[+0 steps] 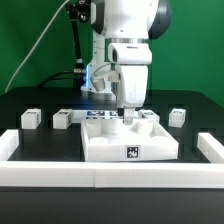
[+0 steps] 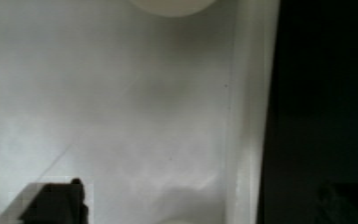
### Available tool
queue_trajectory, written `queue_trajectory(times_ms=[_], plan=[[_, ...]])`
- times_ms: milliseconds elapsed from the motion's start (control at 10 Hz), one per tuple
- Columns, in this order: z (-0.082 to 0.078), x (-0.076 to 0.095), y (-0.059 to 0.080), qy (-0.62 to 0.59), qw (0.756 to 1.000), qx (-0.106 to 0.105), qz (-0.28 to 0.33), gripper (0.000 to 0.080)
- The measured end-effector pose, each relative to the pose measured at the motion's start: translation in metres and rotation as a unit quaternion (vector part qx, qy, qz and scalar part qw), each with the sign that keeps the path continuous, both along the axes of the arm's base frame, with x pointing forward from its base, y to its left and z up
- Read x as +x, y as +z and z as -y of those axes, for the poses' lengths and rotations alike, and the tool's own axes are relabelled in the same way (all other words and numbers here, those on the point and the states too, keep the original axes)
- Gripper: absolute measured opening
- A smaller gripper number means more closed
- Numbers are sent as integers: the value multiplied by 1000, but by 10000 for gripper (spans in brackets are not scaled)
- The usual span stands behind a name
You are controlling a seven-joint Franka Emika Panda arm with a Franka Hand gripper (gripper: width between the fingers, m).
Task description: Assemble one leg
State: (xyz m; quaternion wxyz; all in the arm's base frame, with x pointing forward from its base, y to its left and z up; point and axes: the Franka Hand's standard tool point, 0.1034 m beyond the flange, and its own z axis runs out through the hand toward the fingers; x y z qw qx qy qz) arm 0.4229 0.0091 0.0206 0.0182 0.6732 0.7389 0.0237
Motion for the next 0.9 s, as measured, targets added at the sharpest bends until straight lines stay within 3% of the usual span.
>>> queue_trajectory(times_ms=[200,400,500,600,800,900], plan=[[-1,-2,-12,-4,1000,3,-8,650],[-7,-1,-11,-27,1000,5,-7,650],[-6,-2,-12,-27,1000,5,-8,522],[-5,-2,-12,-28,1000,5,-8,522],[-5,-2,-12,-28,1000,5,-8,248],[-5,-2,-12,-28,1000,5,-8,248]])
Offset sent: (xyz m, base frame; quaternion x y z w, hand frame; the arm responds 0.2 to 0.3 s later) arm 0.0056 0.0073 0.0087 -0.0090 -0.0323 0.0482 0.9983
